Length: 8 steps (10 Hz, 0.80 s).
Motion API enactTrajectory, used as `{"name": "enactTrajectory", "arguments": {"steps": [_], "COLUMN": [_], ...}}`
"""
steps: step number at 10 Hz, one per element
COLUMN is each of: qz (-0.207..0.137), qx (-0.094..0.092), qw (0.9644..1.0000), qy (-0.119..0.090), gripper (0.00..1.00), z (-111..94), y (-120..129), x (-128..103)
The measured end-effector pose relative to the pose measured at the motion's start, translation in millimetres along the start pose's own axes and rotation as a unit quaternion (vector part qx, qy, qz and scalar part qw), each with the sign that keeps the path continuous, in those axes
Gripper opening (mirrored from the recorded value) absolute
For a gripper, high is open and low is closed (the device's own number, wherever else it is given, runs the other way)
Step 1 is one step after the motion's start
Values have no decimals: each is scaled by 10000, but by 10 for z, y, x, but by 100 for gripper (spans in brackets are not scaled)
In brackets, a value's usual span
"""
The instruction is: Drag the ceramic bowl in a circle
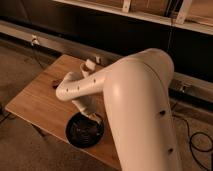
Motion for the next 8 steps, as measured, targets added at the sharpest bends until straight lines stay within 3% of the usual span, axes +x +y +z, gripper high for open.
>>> {"name": "enactTrajectory", "arguments": {"steps": [8], "qz": [198], "qx": [-90], "qw": [9989], "qy": [-407], "gripper": [0], "z": [-188], "y": [-15], "x": [-507]}}
